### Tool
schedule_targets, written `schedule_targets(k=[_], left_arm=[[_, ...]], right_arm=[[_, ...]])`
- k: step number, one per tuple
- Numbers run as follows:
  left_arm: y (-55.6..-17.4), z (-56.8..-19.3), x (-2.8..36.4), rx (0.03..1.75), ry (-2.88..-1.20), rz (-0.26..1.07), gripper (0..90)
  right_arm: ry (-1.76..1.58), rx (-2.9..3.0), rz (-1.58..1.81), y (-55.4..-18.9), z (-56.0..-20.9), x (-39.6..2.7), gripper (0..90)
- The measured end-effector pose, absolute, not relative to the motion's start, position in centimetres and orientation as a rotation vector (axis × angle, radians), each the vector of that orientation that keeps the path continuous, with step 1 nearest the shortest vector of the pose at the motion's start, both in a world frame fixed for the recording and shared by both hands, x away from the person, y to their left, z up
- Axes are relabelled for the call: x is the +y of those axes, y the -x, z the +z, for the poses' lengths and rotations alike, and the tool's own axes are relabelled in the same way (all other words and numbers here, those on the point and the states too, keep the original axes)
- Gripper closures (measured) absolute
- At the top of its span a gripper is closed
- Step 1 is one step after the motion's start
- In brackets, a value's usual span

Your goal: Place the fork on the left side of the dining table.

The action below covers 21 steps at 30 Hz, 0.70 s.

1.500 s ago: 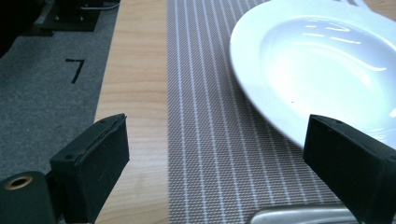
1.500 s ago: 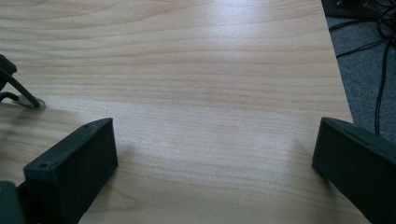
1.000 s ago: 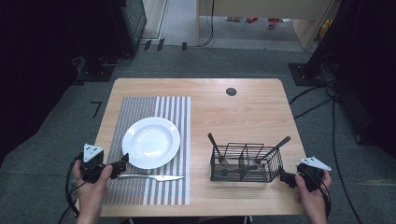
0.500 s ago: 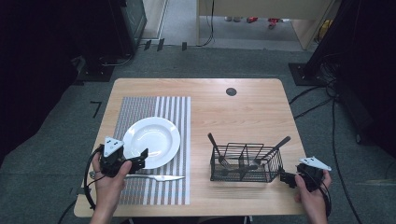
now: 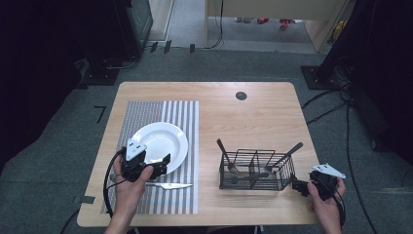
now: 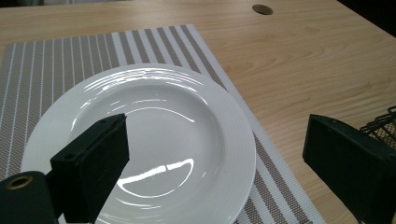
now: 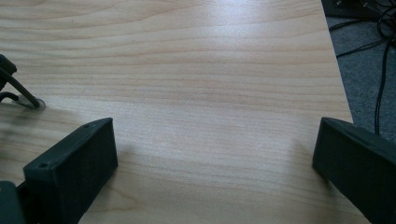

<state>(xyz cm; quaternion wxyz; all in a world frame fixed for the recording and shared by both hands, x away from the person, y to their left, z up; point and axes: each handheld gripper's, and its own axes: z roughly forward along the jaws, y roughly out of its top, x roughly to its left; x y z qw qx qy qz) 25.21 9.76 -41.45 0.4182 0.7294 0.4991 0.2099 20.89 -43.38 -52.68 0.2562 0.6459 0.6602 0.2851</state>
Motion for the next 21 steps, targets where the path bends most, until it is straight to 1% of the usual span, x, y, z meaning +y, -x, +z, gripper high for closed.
schedule_targets(k=[10,21], left_arm=[[-25.2,-41.1,8.1,1.216,-1.832,0.502,7.6],[-25.1,-40.7,5.3,1.155,-1.833,0.443,7.6]], right_arm=[[-1.752,1.793,0.773,-20.9,-52.7,-43.4,0.0],[-1.751,1.795,0.773,-20.9,-52.7,-43.4,0.0]])
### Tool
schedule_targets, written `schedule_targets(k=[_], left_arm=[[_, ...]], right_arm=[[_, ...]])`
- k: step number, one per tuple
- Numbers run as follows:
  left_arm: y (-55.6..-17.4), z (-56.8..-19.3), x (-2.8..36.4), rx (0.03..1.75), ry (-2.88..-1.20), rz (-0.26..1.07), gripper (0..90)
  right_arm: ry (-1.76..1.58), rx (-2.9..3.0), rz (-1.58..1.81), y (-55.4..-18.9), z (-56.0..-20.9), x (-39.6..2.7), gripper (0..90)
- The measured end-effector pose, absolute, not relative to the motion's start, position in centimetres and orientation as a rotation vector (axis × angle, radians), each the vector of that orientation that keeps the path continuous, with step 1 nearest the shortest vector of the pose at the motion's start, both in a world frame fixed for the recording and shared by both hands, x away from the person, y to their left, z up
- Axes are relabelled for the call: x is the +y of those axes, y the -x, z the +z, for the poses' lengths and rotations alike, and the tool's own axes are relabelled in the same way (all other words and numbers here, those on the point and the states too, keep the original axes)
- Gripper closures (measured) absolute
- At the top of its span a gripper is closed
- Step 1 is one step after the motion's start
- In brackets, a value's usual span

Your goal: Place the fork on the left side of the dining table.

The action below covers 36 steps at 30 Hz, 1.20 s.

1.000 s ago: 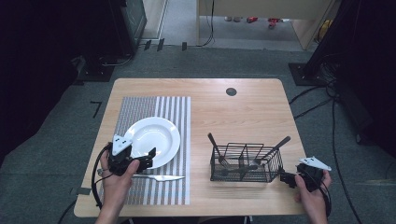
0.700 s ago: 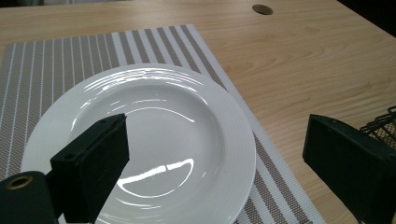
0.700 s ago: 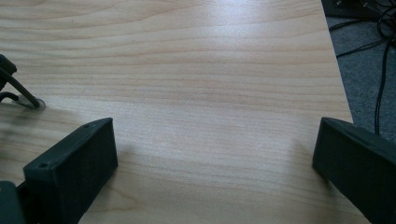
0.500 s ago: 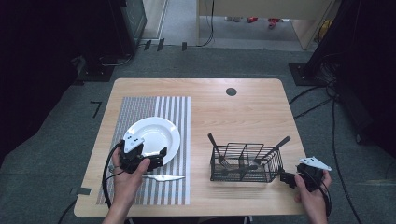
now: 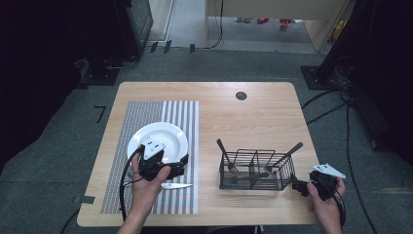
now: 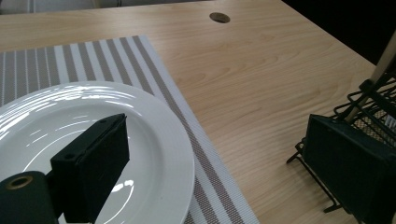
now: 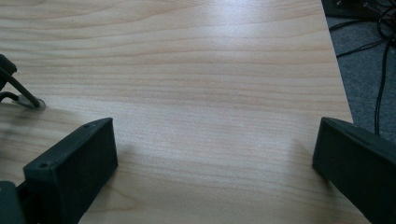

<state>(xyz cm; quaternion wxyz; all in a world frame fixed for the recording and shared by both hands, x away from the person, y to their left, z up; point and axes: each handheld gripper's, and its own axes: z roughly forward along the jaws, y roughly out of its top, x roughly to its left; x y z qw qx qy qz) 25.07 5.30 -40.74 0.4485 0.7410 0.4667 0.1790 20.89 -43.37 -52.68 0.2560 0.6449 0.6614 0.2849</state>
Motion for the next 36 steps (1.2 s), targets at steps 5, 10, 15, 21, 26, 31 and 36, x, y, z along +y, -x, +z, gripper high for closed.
schedule_targets(k=[5,10,15,21,26,31,36], left_arm=[[-25.1,-40.5,4.2,1.127,-1.836,0.424,7.6],[-25.0,-40.4,2.4,1.087,-1.849,0.394,7.6],[-25.1,-40.4,1.7,1.069,-1.847,0.369,7.6],[-25.1,-40.2,0.4,1.035,-1.850,0.337,7.6],[-25.2,-40.0,-0.2,1.023,-1.846,0.321,7.6],[-25.2,-39.7,-1.0,0.990,-1.851,0.305,7.7],[-25.2,-39.4,-2.3,0.958,-1.873,0.300,9.0]], right_arm=[[-1.740,1.807,0.779,-20.9,-52.7,-43.3,0.0],[-1.730,1.817,0.784,-20.9,-52.7,-43.3,0.0],[-1.730,1.817,0.784,-20.9,-52.7,-43.3,0.0],[-1.730,1.817,0.783,-20.9,-52.7,-43.3,0.0],[-1.727,1.818,0.784,-20.9,-52.7,-43.3,0.0],[-1.730,1.817,0.783,-20.9,-52.7,-43.3,0.0],[-1.729,1.817,0.783,-20.9,-52.7,-43.3,0.0]])
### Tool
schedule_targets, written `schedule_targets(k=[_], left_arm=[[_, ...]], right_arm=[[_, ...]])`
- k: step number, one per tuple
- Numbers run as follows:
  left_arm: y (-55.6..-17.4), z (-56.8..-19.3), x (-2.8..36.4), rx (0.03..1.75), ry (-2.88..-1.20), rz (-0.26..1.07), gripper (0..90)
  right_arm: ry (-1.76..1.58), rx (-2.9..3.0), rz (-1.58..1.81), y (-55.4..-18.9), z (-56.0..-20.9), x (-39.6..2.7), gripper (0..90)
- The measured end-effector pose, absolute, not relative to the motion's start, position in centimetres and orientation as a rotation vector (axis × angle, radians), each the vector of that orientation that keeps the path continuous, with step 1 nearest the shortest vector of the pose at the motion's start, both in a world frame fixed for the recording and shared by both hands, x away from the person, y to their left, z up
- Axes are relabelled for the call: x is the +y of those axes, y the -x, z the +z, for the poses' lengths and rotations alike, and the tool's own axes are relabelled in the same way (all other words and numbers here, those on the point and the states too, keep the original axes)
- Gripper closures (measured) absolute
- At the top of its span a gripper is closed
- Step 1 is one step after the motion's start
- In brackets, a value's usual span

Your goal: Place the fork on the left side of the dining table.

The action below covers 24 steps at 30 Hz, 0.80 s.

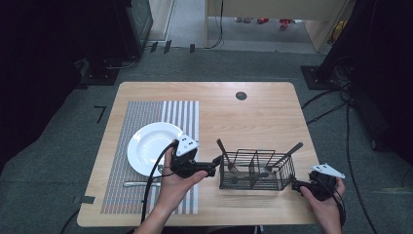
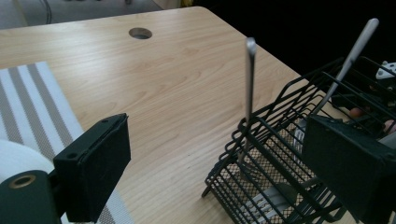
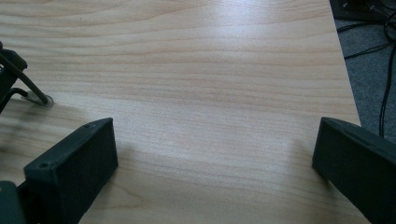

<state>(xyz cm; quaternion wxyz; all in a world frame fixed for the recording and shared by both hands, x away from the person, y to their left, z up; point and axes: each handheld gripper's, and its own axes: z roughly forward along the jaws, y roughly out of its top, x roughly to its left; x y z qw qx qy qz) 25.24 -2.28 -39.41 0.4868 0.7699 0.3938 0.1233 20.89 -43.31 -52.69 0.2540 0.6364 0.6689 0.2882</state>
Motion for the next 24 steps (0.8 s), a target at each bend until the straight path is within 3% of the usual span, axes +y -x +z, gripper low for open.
schedule_targets(k=[1,9,14,16,19,20,24], left_arm=[[-25.2,-39.3,-2.5,0.962,-1.875,0.307,14.3],[-25.7,-39.4,-4.2,0.977,-1.875,0.277,27.8],[-26.0,-39.4,-5.0,0.962,-1.862,0.273,47.5],[-26.1,-39.3,-5.0,0.960,-1.857,0.274,49.6],[-26.1,-39.0,-5.1,0.962,-1.844,0.282,60.3],[-26.2,-39.0,-5.1,0.970,-1.845,0.284,69.2],[-26.3,-39.0,-5.0,0.972,-1.834,0.265,78.5]], right_arm=[[-1.727,1.819,0.784,-20.9,-52.7,-43.3,0.0],[-1.728,1.818,0.784,-20.9,-52.7,-43.3,0.0],[-1.734,1.817,0.784,-20.9,-52.7,-43.3,0.0],[-1.729,1.818,0.782,-20.9,-52.7,-43.3,0.0],[-1.728,1.818,0.783,-20.9,-52.7,-43.3,0.0],[-1.728,1.817,0.784,-20.9,-52.7,-43.3,0.0],[-1.727,1.817,0.784,-20.9,-52.7,-43.3,0.0]])
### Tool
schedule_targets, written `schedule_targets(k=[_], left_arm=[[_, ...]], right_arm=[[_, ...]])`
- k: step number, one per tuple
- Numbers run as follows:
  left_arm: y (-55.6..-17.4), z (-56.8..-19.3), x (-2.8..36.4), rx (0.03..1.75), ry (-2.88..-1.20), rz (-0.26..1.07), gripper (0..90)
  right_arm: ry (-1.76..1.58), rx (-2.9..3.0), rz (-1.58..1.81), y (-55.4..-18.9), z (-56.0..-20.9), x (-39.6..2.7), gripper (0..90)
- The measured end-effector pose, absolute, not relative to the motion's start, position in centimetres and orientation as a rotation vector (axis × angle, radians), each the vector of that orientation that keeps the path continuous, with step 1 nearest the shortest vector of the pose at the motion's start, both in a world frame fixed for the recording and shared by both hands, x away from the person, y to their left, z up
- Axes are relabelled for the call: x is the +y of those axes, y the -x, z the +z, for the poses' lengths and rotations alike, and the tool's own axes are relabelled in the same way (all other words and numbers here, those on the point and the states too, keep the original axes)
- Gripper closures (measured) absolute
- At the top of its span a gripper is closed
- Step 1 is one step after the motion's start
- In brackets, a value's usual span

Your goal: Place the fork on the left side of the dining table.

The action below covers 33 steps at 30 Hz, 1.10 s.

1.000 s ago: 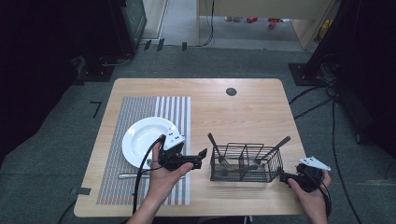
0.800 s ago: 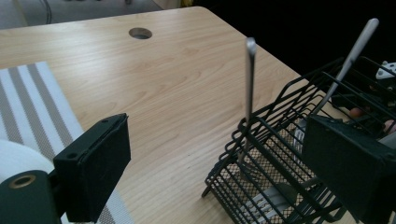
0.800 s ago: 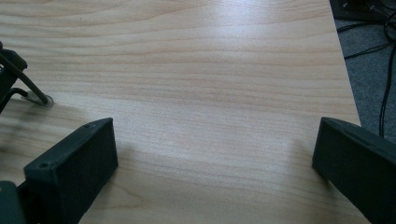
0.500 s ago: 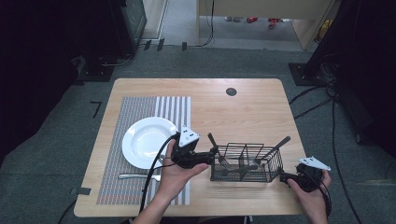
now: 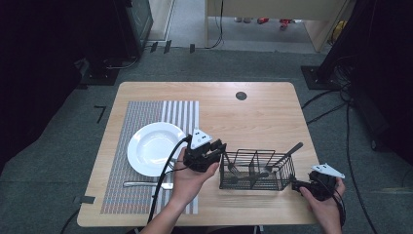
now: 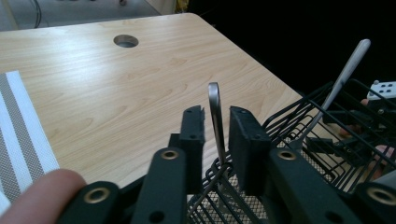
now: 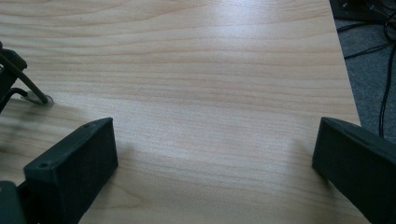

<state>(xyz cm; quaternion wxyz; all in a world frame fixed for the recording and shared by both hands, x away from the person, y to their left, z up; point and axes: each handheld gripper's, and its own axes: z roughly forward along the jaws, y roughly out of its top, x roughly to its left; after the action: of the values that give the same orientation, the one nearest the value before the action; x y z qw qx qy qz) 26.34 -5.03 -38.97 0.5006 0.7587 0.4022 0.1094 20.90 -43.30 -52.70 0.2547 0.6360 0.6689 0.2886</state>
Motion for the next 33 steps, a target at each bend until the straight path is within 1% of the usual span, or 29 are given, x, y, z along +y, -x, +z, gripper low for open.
schedule_targets(k=[3,9,14,17,20,24,33], left_arm=[[-26.3,-38.8,-5.1,0.974,-1.825,0.264,83.6],[-26.3,-38.6,-5.3,0.894,-1.813,0.200,88.1],[-25.6,-38.0,-5.7,0.836,-1.815,0.254,88.6],[-25.5,-37.7,-5.6,0.820,-1.808,0.256,88.7],[-25.3,-36.9,-5.4,0.778,-1.806,0.229,88.7],[-25.0,-36.0,-4.9,0.746,-1.785,0.225,88.7],[-25.2,-33.8,-3.9,0.723,-1.761,0.182,88.7]], right_arm=[[-1.727,1.817,0.784,-20.9,-52.7,-43.3,0.0],[-1.726,1.817,0.785,-20.9,-52.7,-43.3,0.0],[-1.727,1.817,0.786,-20.9,-52.7,-43.3,0.0],[-1.730,1.817,0.784,-20.9,-52.7,-43.3,0.0],[-1.729,1.816,0.786,-20.9,-52.7,-43.3,0.0],[-1.729,1.814,0.786,-20.9,-52.7,-43.3,0.0],[-1.726,1.817,0.786,-20.9,-52.7,-43.3,0.0]])
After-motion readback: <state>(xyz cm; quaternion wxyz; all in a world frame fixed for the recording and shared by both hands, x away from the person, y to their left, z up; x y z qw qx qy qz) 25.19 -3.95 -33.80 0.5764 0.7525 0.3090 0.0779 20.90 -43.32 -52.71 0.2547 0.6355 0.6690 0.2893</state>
